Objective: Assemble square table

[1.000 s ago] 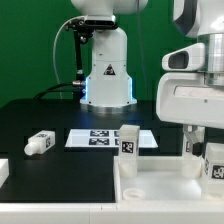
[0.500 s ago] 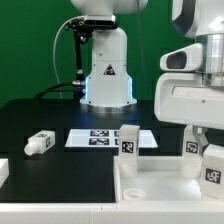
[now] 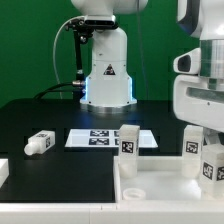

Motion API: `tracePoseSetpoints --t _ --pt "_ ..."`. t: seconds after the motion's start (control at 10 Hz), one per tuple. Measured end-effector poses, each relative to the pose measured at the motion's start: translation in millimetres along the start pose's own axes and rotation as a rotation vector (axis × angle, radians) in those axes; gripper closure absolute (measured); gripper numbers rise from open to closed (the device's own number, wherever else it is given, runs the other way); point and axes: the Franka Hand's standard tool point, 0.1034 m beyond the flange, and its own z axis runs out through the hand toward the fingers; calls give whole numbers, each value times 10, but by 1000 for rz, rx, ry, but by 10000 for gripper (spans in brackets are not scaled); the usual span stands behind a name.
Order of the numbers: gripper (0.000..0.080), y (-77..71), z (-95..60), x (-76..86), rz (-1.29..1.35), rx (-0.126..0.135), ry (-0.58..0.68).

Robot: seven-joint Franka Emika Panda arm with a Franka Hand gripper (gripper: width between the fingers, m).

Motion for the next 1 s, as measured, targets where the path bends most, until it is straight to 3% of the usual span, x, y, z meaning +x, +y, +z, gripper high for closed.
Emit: tracePoseSetpoints --t 0.3,0.6,0.7,0.8,0.9,1.0 --pt "509 -22 2 2 243 15 -19" --pt "509 -23 -3 6 174 16 -18" --pt "336 -26 -60 39 -29 23 -14" --pt "336 -11 -73 49 -192 40 -3" --pt "189 23 -36 -17 -324 28 -1" --pt "162 43 -21 -100 -334 23 3"
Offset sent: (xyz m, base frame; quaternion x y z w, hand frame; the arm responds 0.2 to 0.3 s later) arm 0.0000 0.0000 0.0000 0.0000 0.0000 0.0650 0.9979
